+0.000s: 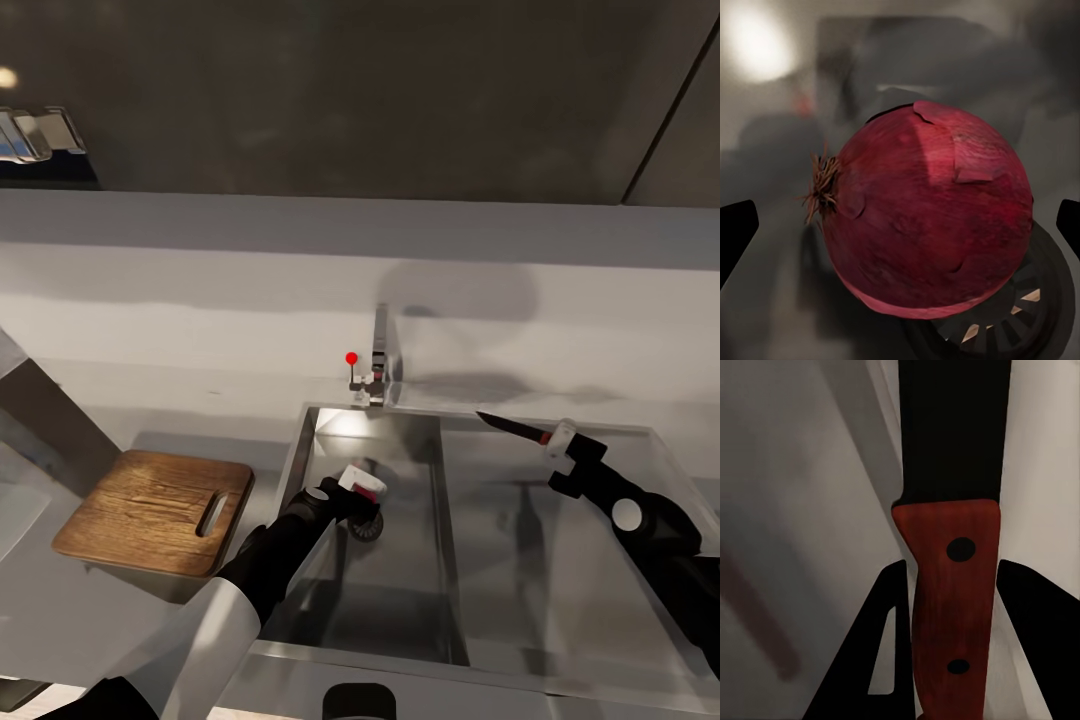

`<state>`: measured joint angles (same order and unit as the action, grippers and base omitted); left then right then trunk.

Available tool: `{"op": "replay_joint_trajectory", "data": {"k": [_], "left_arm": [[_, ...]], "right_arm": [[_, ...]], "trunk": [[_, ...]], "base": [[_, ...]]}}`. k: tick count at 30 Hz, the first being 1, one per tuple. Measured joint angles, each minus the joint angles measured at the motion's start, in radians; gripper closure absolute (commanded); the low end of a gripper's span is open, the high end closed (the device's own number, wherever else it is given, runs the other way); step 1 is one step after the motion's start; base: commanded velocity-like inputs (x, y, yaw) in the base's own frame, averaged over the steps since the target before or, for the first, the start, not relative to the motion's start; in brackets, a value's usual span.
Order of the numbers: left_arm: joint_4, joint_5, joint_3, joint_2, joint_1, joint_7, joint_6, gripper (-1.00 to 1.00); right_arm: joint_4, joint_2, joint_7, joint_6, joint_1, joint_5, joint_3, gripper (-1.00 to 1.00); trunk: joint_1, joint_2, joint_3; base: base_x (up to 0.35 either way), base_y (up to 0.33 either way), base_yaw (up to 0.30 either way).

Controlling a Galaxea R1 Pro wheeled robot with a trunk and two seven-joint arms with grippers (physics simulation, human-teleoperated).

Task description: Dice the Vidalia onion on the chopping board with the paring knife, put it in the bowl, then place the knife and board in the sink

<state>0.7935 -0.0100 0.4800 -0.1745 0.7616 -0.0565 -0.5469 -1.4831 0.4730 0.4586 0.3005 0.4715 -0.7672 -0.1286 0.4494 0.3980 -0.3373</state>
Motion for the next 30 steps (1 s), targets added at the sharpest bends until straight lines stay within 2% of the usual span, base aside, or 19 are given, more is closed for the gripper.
{"op": "replay_joint_trajectory", "data": {"k": [7,8,17,30], "left_arm": [[0.000,0.000,0.000,0.000,0.000,0.000,0.000,-1.00],[0.000,0.000,0.000,0.000,0.000,0.000,0.000,1.00],[0.001,0.000,0.000,0.000,0.000,0.001,0.021,1.00],[0.020,-0.002,0.000,0.000,0.000,0.001,0.044,1.00]], "right_arm": [[0.000,0.000,0.000,0.001,0.000,0.000,-0.003,1.00],[0.000,0.000,0.000,0.001,0.000,0.000,-0.003,1.00],[0.000,0.000,0.000,0.001,0.000,0.000,-0.004,1.00],[0.000,0.000,0.000,0.001,0.000,0.000,-0.004,1.00]], "trunk": [[0.000,0.000,0.000],[0.000,0.000,0.000],[0.000,0.000,0.001],[0.000,0.000,0.021]], "base": [[0.000,0.000,0.000],[0.000,0.000,0.000],[0.000,0.000,0.000],[0.000,0.000,0.000]]}}
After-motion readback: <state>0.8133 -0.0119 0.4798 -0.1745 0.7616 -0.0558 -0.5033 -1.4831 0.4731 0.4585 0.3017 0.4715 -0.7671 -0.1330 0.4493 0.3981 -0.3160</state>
